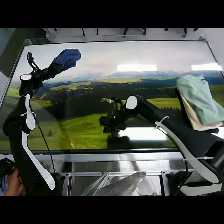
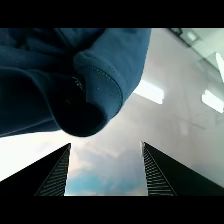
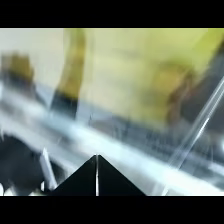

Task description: Fold the shirts.

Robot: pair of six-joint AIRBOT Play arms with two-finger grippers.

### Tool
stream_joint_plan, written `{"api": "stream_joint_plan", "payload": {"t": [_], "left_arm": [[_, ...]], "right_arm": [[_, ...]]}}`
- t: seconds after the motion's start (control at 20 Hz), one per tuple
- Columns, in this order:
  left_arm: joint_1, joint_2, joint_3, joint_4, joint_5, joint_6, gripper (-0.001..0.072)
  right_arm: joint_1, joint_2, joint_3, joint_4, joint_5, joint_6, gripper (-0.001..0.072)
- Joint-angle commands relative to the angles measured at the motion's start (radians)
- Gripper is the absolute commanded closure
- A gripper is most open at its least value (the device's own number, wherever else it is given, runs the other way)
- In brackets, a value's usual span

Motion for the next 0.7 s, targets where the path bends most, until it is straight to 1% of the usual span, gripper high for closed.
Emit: {"api": "stream_joint_plan", "payload": {"t": [0.0, 0.1, 0.15, 0.2, 0.3, 0.35, 0.4, 0.45, 0.55, 0.6, 0.65], "left_arm": [[-0.028, -0.056, -0.003, -0.246, 0.08, 0.163, 0.0206], [-0.041, -0.084, -0.003, -0.25, 0.074, 0.187, 0.0206], [-0.044, -0.089, -0.003, -0.266, 0.086, 0.24, 0.0206], [-0.058, -0.088, -0.003, -0.326, 0.114, 0.334, 0.0206], [-0.073, -0.087, -0.003, -0.525, 0.189, 0.544, 0.0206], [-0.08, -0.088, -0.003, -0.619, 0.217, 0.623, 0.0206], [-0.084, -0.088, -0.003, -0.674, 0.226, 0.681, 0.0207], [-0.085, -0.088, -0.003, -0.698, 0.213, 0.71, 0.0206], [-0.084, -0.087, -0.003, -0.701, 0.184, 0.741, 0.0208], [-0.081, -0.087, -0.003, -0.714, 0.182, 0.77, 0.0262], [-0.079, -0.087, -0.003, -0.752, 0.184, 0.809, 0.0447]], "right_arm": [[0.107, 0.0, 0.0, 0.061, 0.036, -0.013, 0.0687], [0.162, 0.0, 0.0, 0.061, 0.04, 0.008, 0.0688], [0.182, -0.001, 0.0, 0.061, 0.047, 0.024, 0.0687], [0.201, -0.001, 0.0, 0.06, 0.056, 0.048, 0.0687], [0.226, -0.001, 0.0, 0.061, 0.075, 0.077, 0.0687], [0.231, -0.001, 0.0, 0.06, 0.087, 0.09, 0.0687], [0.232, -0.001, 0.0, 0.06, 0.092, 0.097, 0.0687], [0.23, -0.001, 0.0, 0.061, 0.093, 0.098, 0.0687], [0.224, -0.001, 0.0, 0.061, 0.095, 0.122, 0.0687], [0.222, 0.0, 0.0, 0.061, 0.096, 0.122, 0.0687], [0.222, -0.001, 0.0, 0.058, 0.096, 0.122, 0.0687]]}}
